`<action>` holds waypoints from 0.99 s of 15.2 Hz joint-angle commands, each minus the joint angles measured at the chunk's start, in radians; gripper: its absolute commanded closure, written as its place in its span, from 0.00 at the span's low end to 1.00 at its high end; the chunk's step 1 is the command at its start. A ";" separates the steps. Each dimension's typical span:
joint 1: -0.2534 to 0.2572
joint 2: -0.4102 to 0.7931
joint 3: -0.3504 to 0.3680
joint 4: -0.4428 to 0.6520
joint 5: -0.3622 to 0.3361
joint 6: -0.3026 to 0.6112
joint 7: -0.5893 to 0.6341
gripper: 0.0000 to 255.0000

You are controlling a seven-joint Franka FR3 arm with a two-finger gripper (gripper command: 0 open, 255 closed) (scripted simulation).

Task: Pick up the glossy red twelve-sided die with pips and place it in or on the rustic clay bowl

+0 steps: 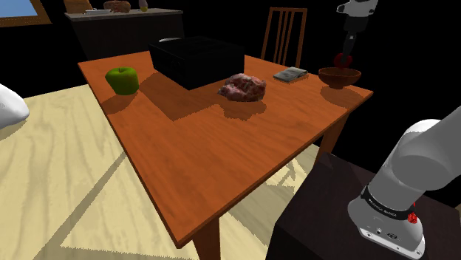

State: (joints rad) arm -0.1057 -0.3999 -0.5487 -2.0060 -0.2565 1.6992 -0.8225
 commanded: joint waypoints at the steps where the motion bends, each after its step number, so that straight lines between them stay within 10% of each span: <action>1: -0.002 -0.006 -0.002 -0.029 -0.004 0.024 0.004 1.00; 11: -0.004 -0.009 -0.005 -0.060 -0.008 0.052 0.007 1.00; 12: -0.004 -0.009 -0.005 -0.060 -0.008 0.052 0.007 0.00; 15: -0.004 -0.009 -0.005 -0.060 -0.008 0.052 0.007 0.00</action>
State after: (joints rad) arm -0.1099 -0.4085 -0.5538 -2.0661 -0.2643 1.7514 -0.8155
